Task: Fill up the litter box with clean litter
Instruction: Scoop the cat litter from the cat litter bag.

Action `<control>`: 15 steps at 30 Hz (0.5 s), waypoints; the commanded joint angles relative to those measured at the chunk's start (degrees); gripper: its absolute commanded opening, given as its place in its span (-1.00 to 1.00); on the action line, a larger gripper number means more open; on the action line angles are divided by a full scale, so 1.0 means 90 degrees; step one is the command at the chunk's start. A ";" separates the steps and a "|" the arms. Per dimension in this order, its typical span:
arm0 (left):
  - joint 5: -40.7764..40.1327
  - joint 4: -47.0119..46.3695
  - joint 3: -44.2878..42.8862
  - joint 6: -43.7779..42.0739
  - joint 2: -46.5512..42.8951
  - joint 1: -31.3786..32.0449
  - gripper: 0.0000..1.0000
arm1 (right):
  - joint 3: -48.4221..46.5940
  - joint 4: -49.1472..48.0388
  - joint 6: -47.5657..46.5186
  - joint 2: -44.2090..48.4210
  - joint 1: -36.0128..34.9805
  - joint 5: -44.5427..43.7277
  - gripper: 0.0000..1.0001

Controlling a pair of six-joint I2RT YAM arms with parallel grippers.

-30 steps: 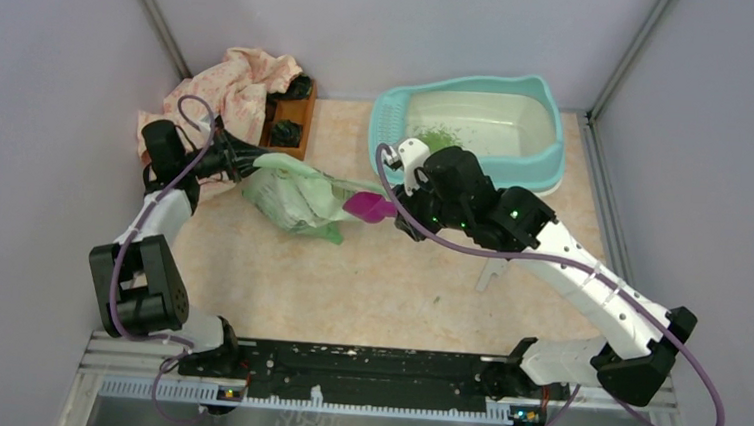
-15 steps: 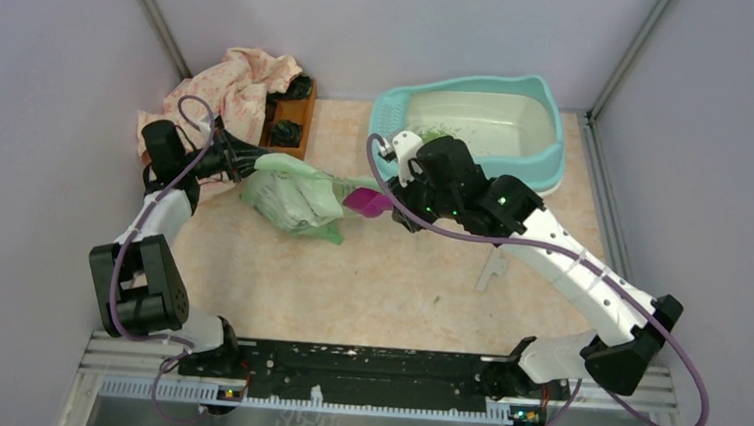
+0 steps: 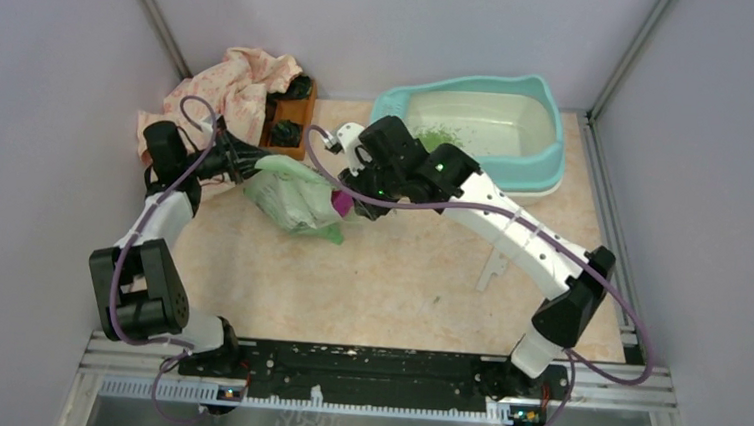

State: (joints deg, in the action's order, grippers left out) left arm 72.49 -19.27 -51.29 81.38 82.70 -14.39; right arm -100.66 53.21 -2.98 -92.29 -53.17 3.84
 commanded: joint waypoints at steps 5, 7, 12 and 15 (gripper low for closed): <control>0.0135 -0.0674 0.0005 0.0138 -0.0806 0.0660 -0.83 | -0.1875 0.1610 -0.0045 -0.1111 -0.0287 -0.1133 -1.00; 0.0028 -0.0672 0.0005 0.0149 -0.0851 0.0853 -0.82 | -0.2107 0.1958 0.0011 -0.1265 -0.0302 -0.1337 -1.00; -0.0206 -0.0684 0.0102 0.0098 -0.0887 0.1364 -0.83 | -0.2099 0.2062 0.0094 -0.1393 -0.0303 -0.1466 -1.00; -0.0269 -0.0735 0.0193 0.0107 -0.0873 0.1515 -0.83 | -0.2258 0.2066 0.0112 -0.1609 -0.0313 -0.1359 -1.00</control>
State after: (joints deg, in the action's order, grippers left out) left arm 67.92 -19.27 -49.15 81.43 78.13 -3.27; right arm -116.99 72.18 -2.83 -104.42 -55.48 -6.59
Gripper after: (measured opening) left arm 0.090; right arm 0.280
